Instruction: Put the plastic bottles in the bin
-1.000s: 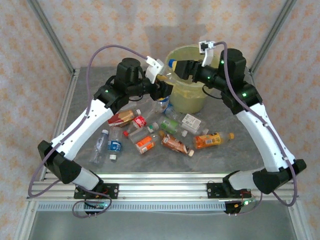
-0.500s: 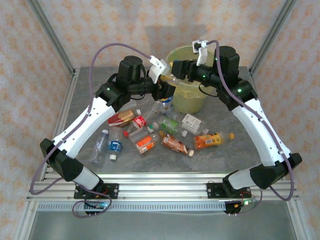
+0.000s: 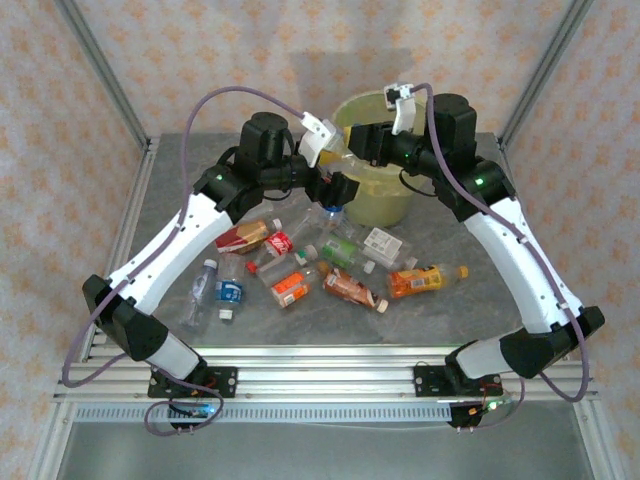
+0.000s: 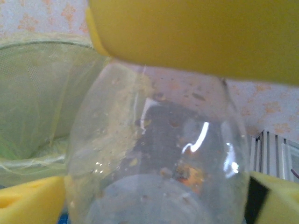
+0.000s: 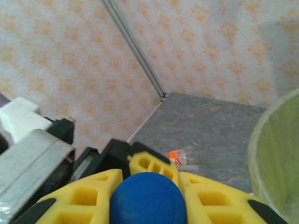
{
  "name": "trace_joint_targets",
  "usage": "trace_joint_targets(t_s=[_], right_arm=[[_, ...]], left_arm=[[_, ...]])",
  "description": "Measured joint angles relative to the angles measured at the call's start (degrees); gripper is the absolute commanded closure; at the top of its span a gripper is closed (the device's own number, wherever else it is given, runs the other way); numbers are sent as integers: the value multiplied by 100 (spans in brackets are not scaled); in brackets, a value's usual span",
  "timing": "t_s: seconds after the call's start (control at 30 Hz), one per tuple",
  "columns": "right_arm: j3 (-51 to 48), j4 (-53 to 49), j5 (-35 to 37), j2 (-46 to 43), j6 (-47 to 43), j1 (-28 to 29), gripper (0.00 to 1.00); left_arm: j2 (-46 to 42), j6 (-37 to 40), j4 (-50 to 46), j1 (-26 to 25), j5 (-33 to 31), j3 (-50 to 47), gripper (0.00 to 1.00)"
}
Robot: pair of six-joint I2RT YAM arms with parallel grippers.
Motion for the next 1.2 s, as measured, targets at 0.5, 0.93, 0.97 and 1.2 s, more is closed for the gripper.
trace_joint_targets(t_s=[0.5, 0.93, 0.97, 1.2], right_arm=[[2942, -562, 2210, 929, -975, 0, 100], [4535, -901, 4048, 3143, -1423, 0, 100], [4535, -933, 4094, 3252, -1423, 0, 100], [4164, -1123, 4247, 3657, -1386, 0, 100]], left_arm=[[-2365, -450, 461, -42, -2577, -1596, 0], [-2994, -1537, 114, -42, -5316, -2614, 0], [-3047, -1589, 96, -42, -5396, -2656, 0], [-3296, -1934, -72, -42, -6013, -2859, 0]])
